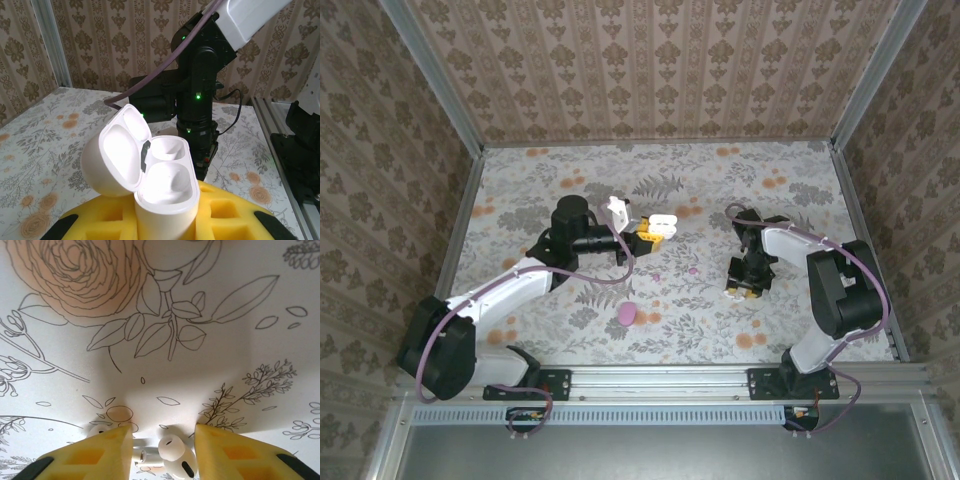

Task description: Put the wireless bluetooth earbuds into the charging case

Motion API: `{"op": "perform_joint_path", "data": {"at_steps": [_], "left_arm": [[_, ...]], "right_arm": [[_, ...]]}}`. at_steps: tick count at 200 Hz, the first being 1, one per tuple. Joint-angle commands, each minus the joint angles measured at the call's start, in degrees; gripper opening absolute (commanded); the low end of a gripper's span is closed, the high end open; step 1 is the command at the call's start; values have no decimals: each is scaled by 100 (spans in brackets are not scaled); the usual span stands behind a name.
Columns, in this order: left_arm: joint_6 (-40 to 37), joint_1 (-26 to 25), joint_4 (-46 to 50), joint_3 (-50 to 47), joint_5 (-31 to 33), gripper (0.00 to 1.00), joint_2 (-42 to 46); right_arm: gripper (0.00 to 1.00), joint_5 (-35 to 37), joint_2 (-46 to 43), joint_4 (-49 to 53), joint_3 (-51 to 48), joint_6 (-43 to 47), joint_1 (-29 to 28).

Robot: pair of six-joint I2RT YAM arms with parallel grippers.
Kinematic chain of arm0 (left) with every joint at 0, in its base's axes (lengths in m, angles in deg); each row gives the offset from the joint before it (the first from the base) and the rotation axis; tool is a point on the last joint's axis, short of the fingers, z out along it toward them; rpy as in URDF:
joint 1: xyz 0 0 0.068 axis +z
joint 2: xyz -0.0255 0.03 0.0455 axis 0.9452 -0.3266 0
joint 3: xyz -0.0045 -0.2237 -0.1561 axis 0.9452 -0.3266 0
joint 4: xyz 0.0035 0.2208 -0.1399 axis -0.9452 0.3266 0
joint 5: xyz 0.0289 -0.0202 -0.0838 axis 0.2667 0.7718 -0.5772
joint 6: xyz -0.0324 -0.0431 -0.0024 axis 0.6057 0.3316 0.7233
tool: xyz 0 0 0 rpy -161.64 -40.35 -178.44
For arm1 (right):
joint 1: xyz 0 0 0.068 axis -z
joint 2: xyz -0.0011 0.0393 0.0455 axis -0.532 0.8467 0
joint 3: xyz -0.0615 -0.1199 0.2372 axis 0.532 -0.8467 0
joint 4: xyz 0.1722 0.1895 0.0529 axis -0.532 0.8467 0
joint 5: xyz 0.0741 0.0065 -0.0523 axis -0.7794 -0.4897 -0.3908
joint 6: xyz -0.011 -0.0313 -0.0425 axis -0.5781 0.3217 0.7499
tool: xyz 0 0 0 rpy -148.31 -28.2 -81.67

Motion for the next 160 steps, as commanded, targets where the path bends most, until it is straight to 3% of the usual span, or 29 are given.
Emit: {"op": "perform_joint_path", "data": {"at_steps": [1,160], "left_arm": [[-63,-29,61,191,-119,7,32],[-87,-29,132,175,-117,7,82]], "right_arm": [[43,23,-237,268,24,-193,-32],[32,112,-355,110,-404,-444,-109]]}}
